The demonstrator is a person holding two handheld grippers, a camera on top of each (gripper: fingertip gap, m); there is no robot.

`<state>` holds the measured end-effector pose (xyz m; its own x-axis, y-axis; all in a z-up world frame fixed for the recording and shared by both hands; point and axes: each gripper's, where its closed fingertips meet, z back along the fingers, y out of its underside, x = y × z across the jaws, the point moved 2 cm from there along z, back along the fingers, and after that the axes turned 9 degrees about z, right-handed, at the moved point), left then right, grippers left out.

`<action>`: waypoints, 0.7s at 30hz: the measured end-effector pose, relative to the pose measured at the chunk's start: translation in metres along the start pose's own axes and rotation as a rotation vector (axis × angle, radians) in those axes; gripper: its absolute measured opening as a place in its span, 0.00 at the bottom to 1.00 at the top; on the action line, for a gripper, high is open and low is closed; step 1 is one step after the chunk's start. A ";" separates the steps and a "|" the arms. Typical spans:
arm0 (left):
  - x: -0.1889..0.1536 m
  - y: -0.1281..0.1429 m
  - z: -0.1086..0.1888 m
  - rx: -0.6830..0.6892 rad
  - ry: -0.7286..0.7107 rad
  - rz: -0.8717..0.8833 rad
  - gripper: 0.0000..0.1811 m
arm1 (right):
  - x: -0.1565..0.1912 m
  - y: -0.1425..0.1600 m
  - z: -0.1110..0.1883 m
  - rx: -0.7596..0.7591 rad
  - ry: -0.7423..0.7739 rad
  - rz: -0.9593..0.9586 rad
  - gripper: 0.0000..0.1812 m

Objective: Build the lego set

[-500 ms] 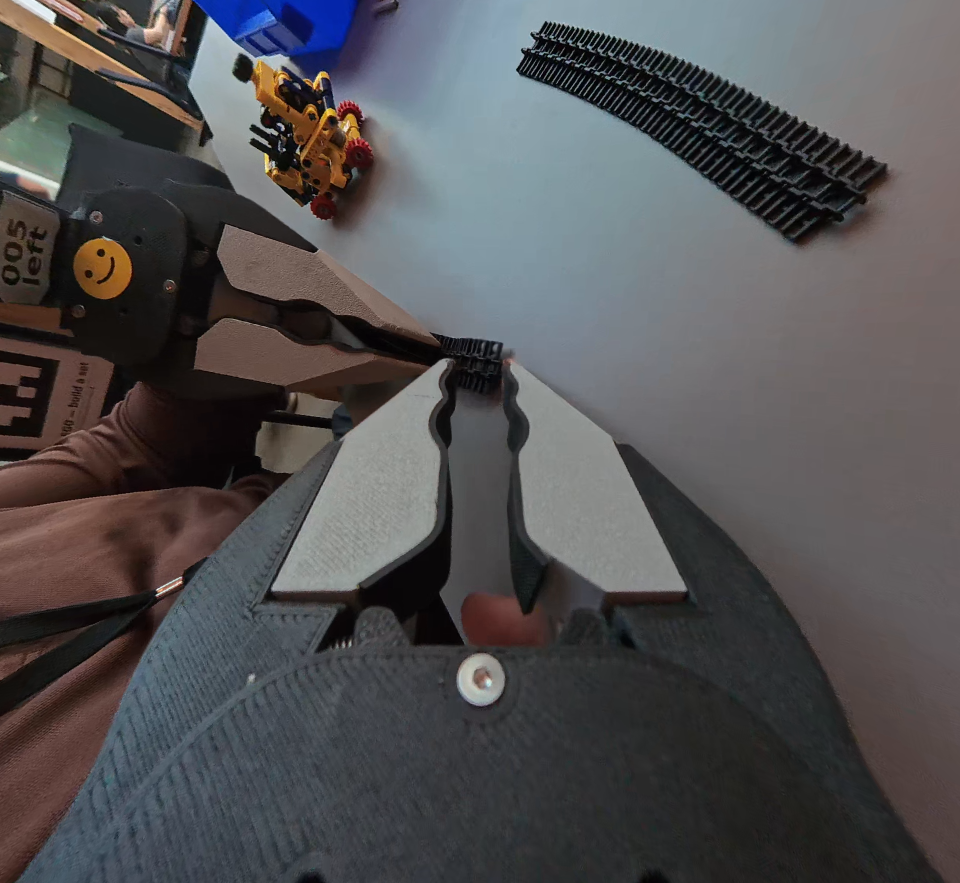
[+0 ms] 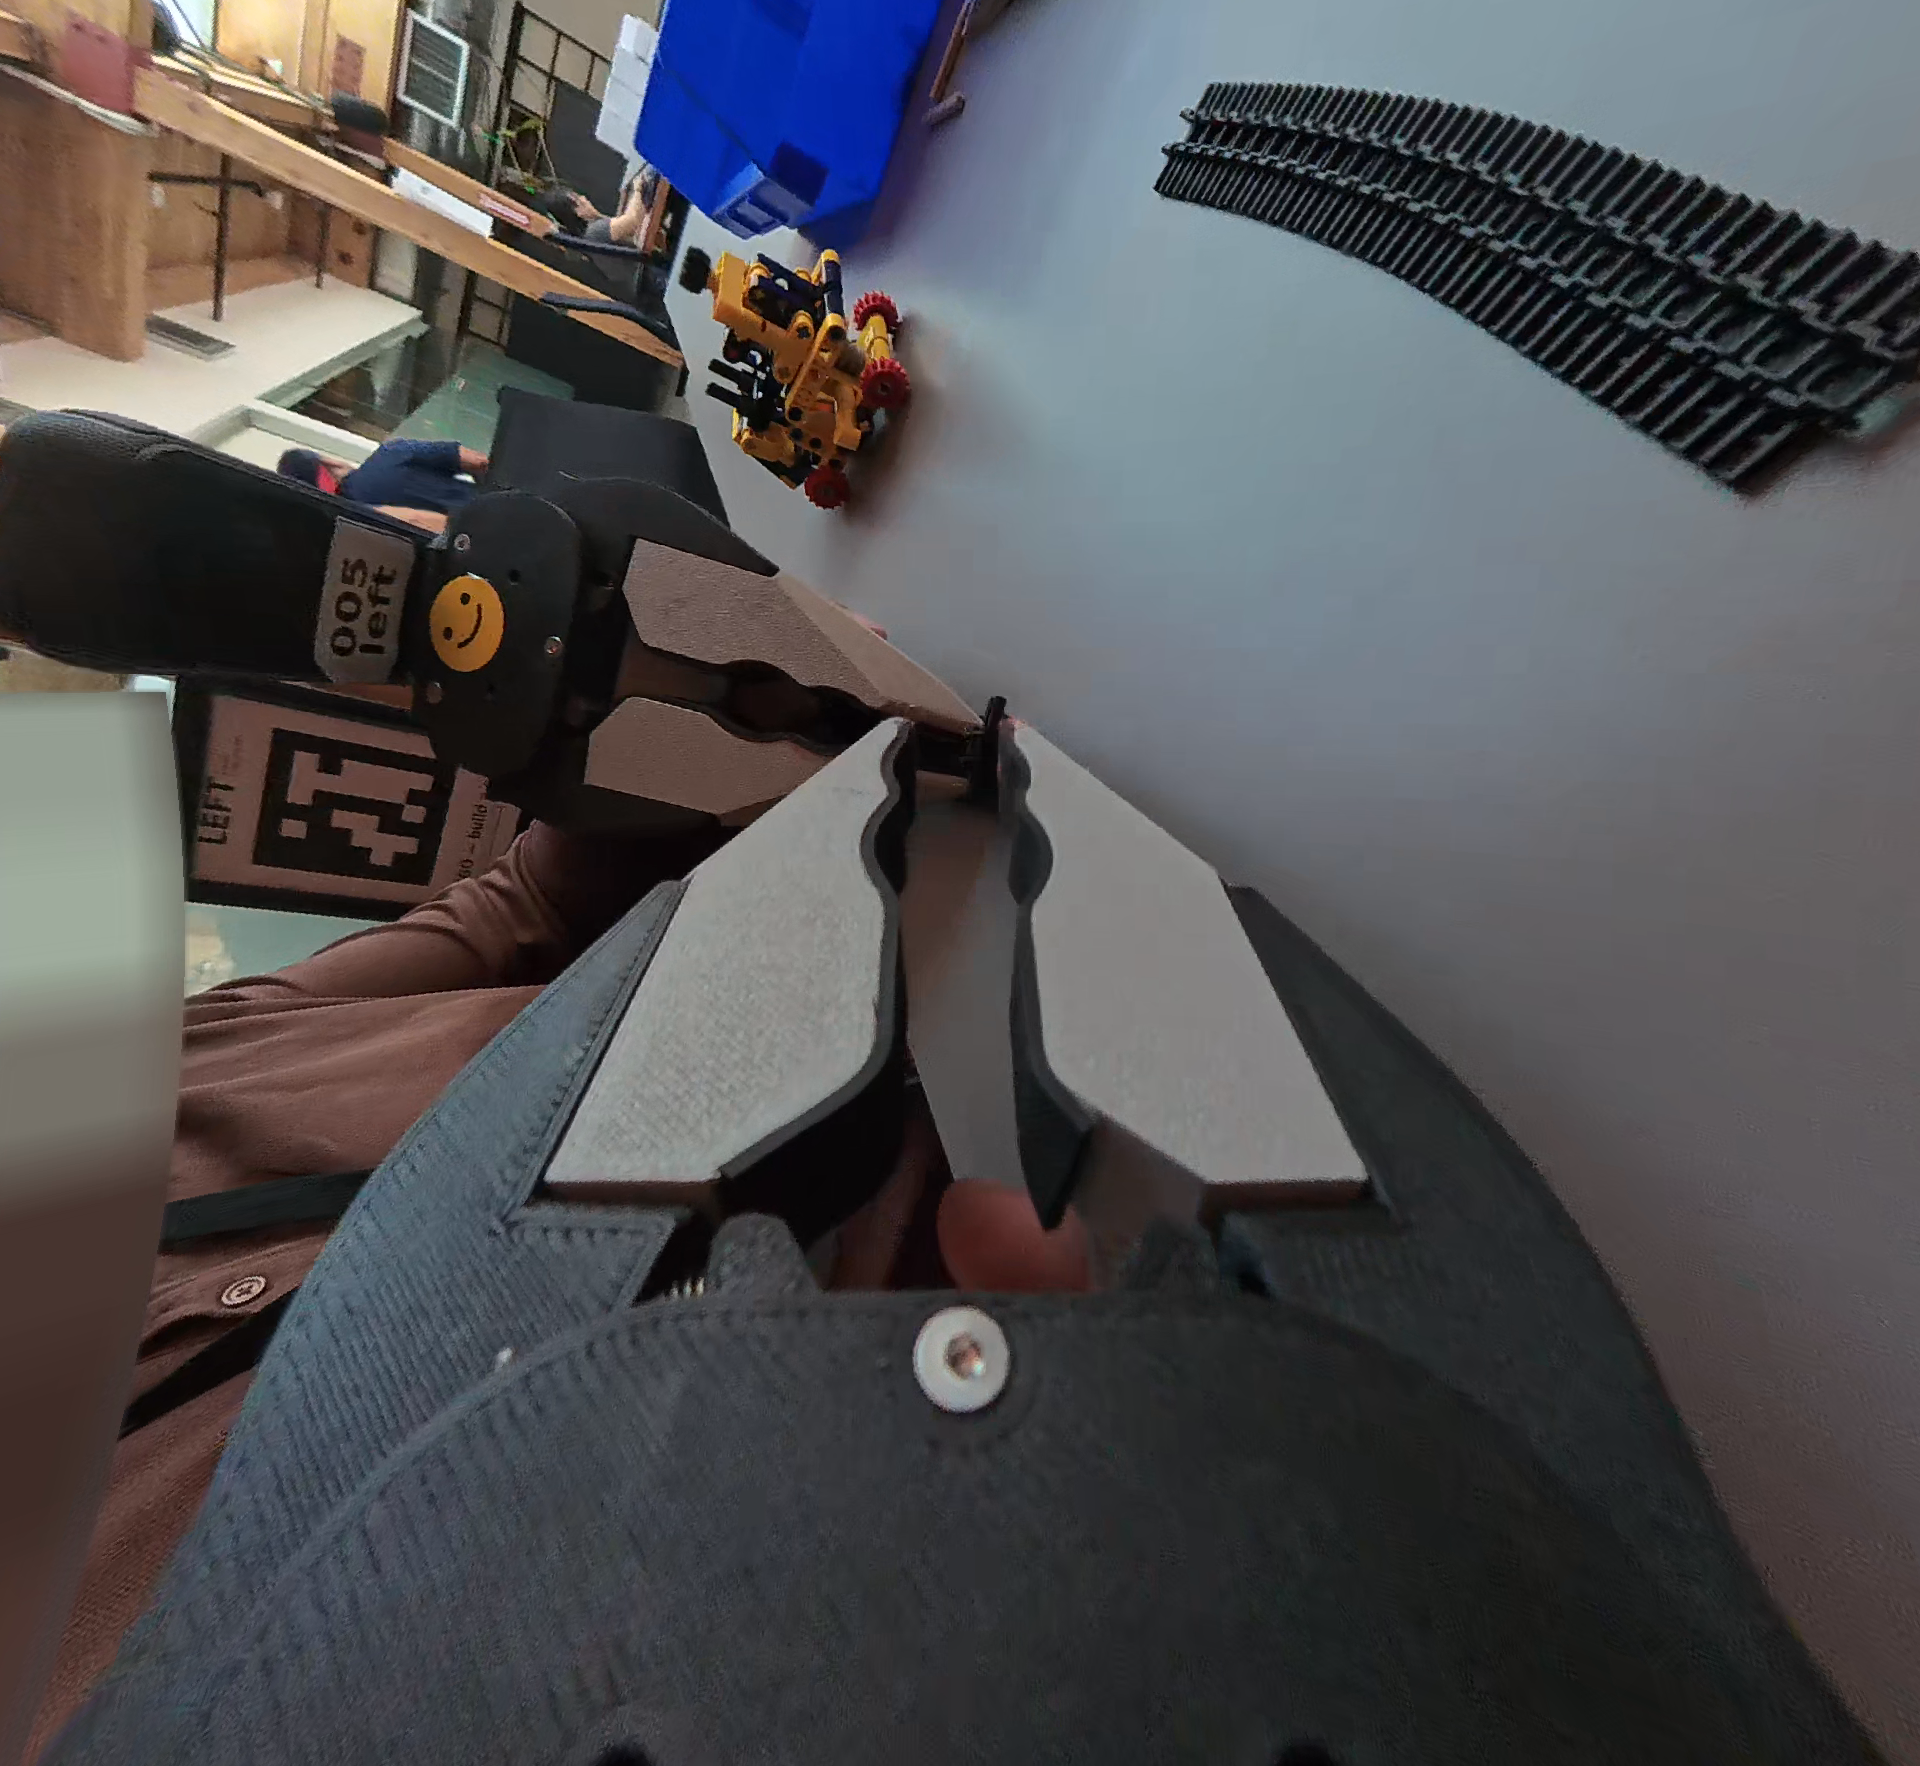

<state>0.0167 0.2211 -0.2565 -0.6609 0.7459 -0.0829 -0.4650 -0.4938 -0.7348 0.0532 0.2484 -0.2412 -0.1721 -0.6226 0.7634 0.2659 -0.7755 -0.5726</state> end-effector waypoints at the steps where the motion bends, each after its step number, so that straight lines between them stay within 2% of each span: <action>1: 0.000 0.000 0.000 0.000 0.001 0.001 0.02 | 0.000 0.001 -0.001 0.009 -0.001 -0.002 0.07; 7: 0.000 0.000 0.000 0.000 0.002 0.002 0.02 | 0.005 0.006 -0.012 0.068 -0.009 0.025 0.05; 13: 0.000 0.000 0.000 0.000 0.008 0.008 0.02 | 0.001 0.008 -0.012 0.098 0.099 0.122 0.00; 17: 0.000 0.000 0.000 0.000 0.010 0.011 0.02 | 0.003 0.008 -0.006 0.107 0.191 0.235 0.08; 21: 0.000 0.000 0.000 0.000 0.010 0.010 0.02 | 0.003 0.006 -0.001 0.167 0.379 0.521 0.16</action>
<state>0.0165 0.2211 -0.2565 -0.6595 0.7454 -0.0970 -0.4587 -0.5013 -0.7337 0.0537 0.2421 -0.2427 -0.2946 -0.9290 0.2241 0.5422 -0.3556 -0.7613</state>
